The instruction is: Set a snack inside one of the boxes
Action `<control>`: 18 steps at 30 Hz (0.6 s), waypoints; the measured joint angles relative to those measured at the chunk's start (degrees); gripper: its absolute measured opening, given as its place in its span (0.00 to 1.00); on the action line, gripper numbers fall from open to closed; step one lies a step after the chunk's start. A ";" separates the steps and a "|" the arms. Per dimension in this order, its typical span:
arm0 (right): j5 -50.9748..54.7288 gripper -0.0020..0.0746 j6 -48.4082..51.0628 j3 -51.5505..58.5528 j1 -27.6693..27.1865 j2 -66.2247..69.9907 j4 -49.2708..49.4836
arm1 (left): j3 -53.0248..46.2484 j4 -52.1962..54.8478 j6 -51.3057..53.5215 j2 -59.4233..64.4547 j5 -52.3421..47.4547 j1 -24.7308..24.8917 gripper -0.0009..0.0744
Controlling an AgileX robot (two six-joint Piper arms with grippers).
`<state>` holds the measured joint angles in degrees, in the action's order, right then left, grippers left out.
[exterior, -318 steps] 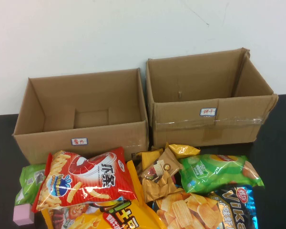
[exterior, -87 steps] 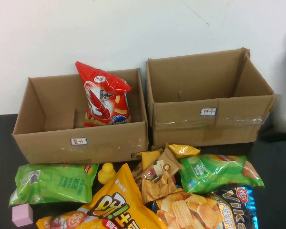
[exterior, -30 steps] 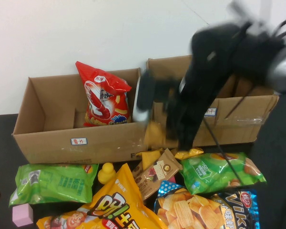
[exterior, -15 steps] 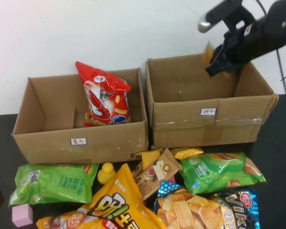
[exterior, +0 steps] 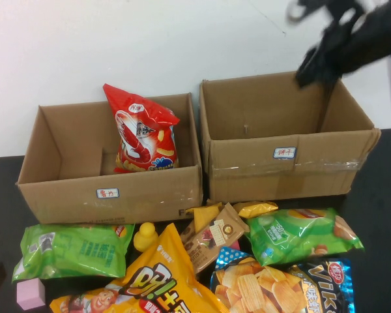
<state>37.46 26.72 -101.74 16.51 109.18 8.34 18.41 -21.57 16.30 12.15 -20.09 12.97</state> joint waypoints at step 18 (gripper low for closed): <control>-5.72 0.03 0.64 42.78 0.00 -53.98 5.34 | 0.00 0.00 0.20 0.00 0.00 0.00 0.01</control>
<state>31.74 27.35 -58.96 16.51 55.20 13.69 18.41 -21.57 16.50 12.15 -20.09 12.97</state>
